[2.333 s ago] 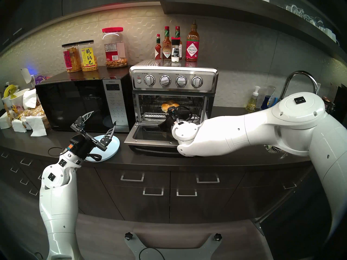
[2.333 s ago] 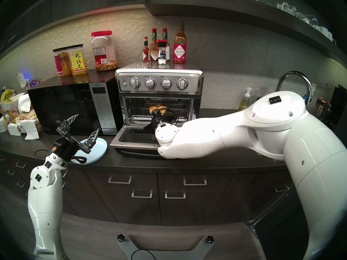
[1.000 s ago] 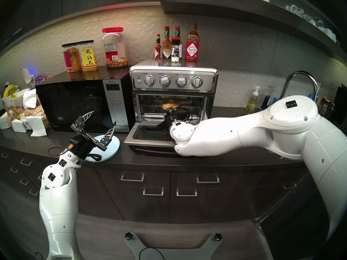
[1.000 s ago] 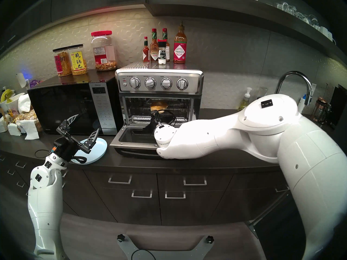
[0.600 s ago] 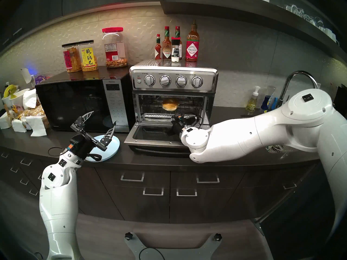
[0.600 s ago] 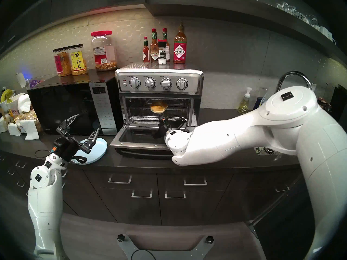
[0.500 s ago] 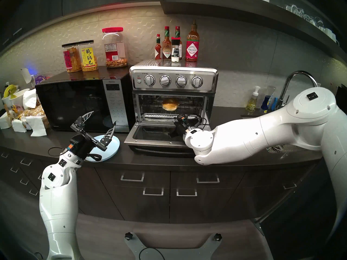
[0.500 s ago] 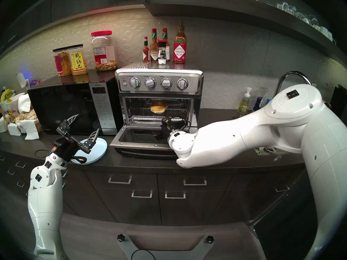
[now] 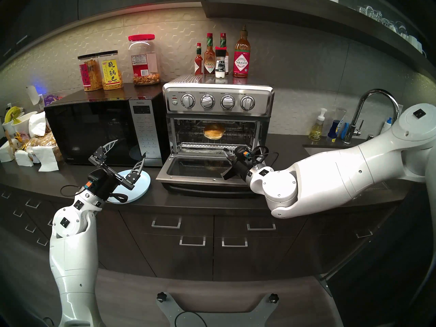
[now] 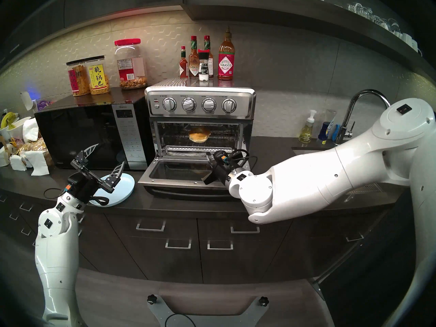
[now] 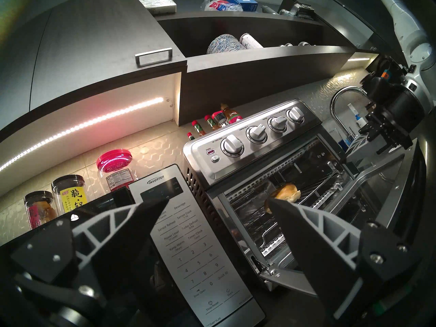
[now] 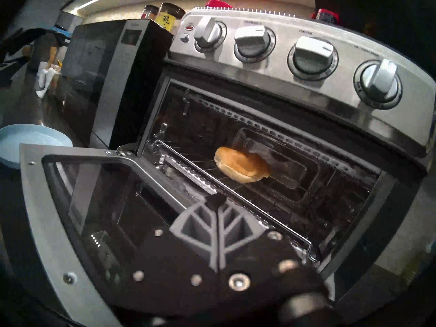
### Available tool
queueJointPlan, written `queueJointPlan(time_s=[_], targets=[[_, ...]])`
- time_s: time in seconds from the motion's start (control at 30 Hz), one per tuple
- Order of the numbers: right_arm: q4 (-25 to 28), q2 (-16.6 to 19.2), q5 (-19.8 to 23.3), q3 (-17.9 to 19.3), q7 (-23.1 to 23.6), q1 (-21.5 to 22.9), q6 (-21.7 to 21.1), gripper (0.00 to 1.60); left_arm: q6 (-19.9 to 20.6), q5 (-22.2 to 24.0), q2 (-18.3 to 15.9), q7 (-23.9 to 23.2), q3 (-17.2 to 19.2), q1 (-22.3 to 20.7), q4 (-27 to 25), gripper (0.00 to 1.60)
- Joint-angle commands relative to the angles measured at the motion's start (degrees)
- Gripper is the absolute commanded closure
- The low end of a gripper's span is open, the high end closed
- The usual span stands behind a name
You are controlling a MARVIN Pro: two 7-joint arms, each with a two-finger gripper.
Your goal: Open the oven and place the bagel inside on the rack
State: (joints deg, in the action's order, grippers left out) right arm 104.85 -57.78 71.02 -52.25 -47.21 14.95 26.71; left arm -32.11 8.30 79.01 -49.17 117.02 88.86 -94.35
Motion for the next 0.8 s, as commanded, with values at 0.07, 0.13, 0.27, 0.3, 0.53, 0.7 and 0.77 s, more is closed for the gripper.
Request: queueJointPlan(time_s=[0.07,0.13,0.27,0.3,0.53,0.7,0.77], targets=[[8.98,6.43,-12.58,-7.40,-5.66,6.83,-2.17,1.60,-0.10,0.33,-0.12,-0.09,-0.12,-0.50,-0.94,0.00],[9.42,6.39,-13.88,-7.96,-6.28,6.90,-2.48,1.60,-0.10,0.34,-0.12,-0.10,-0.12,-0.49,-0.95,0.00],[11.27,5.30,-20.17,-9.86,-10.46,6.98,-4.78,1.60,-0.08,0.37,-0.12,-0.11,-0.12,-0.48,-0.97,0.00],[11.54,5.06,-21.32,-9.88,-11.24,6.60,-5.44,1.60,-0.07,0.38,-0.12,-0.12,-0.12,-0.48,-0.98,0.00],[12.24,2.72,-24.53,-9.17,-15.45,4.13,-8.86,1.60,-0.03,0.44,-0.13,-0.15,-0.11,-0.46,-1.02,0.00],[11.63,0.33,-24.91,-9.21,-16.00,2.09,-11.38,1.60,-0.03,0.44,-0.13,-0.16,-0.11,-0.46,-1.02,0.00],[11.41,-0.50,-24.81,-9.49,-15.53,1.62,-12.54,1.60,-0.03,0.44,-0.13,-0.16,-0.11,-0.46,-1.02,0.00]])
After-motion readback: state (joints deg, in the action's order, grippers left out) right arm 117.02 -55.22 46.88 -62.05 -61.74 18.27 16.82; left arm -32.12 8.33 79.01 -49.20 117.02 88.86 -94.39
